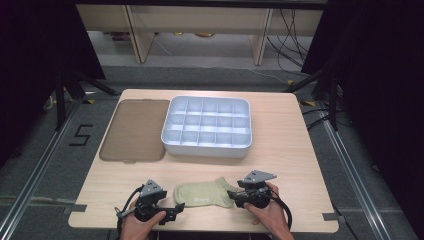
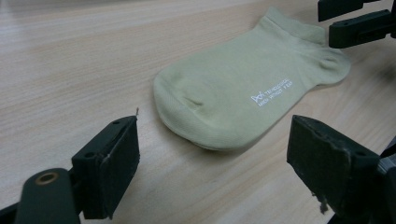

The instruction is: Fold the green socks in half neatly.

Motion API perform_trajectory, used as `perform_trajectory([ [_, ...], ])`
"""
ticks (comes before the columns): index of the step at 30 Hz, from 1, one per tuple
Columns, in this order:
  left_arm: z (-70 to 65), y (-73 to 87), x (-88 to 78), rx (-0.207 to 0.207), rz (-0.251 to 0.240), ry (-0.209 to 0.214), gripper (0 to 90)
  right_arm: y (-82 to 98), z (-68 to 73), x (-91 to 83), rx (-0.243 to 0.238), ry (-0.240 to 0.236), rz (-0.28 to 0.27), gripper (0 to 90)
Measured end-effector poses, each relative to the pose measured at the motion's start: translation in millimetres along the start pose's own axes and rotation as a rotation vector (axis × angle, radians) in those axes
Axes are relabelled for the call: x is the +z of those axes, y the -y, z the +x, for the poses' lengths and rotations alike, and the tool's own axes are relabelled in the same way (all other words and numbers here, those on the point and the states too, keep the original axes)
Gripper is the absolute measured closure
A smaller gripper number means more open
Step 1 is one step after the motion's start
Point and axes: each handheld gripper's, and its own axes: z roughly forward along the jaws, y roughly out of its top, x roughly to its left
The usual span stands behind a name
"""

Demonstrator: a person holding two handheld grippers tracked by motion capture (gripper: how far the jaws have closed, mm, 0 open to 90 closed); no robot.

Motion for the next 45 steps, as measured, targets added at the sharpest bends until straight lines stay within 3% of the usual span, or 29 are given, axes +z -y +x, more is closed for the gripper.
perform_trajectory([
  [2,1.4,-0.8,-0.4,-0.004,0.0,-0.003,16.5,-1.6,0.3,2.9,0.014,0.004,0.011,47.7],
  [3,4.5,-1.3,-2.4,0.027,0.027,-0.005,16.5,-3.0,0.0,5.2,0.014,0.002,0.02,50.1],
  [4,3.2,-0.9,0.0,-0.006,0.0,-0.007,16.5,-3.0,0.0,5.2,0.014,0.002,0.02,50.1],
  [5,5.9,-1.6,-1.4,0.016,0.03,-0.008,16.5,-3.4,-0.6,7.0,0.004,0.002,0.019,51.0],
  [6,5.8,-1.7,-0.9,0.013,0.025,-0.009,16.5,-3.7,0.6,8.3,0.02,0.0,0.032,52.4],
  [7,5.8,-2.0,-0.7,0.014,0.027,-0.01,16.5,-3.7,-1.7,10.6,-0.017,0.004,0.016,53.4],
  [9,6.1,-2.5,-0.2,0.026,0.033,-0.017,16.6,-3.6,0.3,11.0,0.004,0.004,0.034,56.4],
  [13,6.8,-2.1,0.4,0.023,0.037,-0.01,17.0,-2.4,0.3,14.2,-0.002,0.003,0.044,61.8],
  [14,6.6,-2.1,0.2,0.022,0.034,-0.011,17.1,-1.9,1.4,15.4,0.009,0.012,0.018,62.9],
  [16,5.8,-2.1,0.5,0.007,0.026,-0.019,17.2,-1.4,1.5,13.1,0.002,0.009,0.04,66.6],
  [18,5.7,-1.8,-0.4,0.021,0.03,-0.009,17.3,-0.6,3.1,11.6,0.027,-0.004,0.044,72.6],
  [22,6.1,-2.6,-2.4,0.011,0.029,0.008,17.5,-0.2,1.9,10.6,-0.007,-0.027,0.038,79.2],
  [23,2.5,-2.7,-2.7,-0.012,-0.005,0.015,17.5,-0.7,3.0,7.2,-0.014,-0.043,0.031,80.1],
  [29,1.6,-3.9,-4.0,0.008,-0.005,0.02,19.3,-4.1,4.8,-5.2,-0.055,-0.096,0.005,80.5],
  [31,1.7,-4.0,-4.0,0.005,-0.008,0.016,20.5,-3.8,6.8,-13.6,-0.089,-0.112,0.002,80.5],
  [32,3.8,-4.8,-6.0,0.026,0.017,0.021,20.5,-3.8,6.8,-13.6,-0.089,-0.112,0.002,80.5],
  [33,5.1,-6.2,-7.6,0.029,0.012,0.021,21.3,-3.2,7.0,-19.3,-0.101,-0.141,0.004,80.6],
  [34,5.1,-6.2,-7.6,0.029,0.012,0.021,21.7,-3.2,7.0,-19.3,-0.101,-0.141,0.004,80.6],
  [35,4.8,-7.6,-7.4,0.005,-0.012,0.019,22.4,-2.1,5.9,-25.9,-0.103,-0.156,0.003,80.7],
  [37,6.3,-9.0,-8.3,0.023,0.004,0.02,22.6,-1.8,5.3,-27.9,-0.104,-0.153,0.003,80.7],
  [38,5.2,-9.8,-6.1,0.011,-0.01,0.026,23.0,-1.8,3.6,-30.7,-0.112,-0.157,0.007,80.7],
  [40,7.0,-12.4,-5.2,0.042,0.032,0.033,24.8,-1.5,-1.3,-33.7,-0.126,-0.165,0.014,80.7],
  [41,5.3,-13.4,-2.9,0.03,0.025,0.03,25.5,-1.1,-4.4,-35.1,-0.117,-0.171,0.02,80.8],
  [43,5.2,-17.5,0.2,0.05,0.042,0.047,26.0,-0.1,-9.2,-36.3,-0.113,-0.179,0.023,80.8],
  [45,4.6,-23.3,1.7,0.045,0.036,0.054,26.8,1.4,-15.3,-36.5,-0.117,-0.18,0.037,80.8],
])
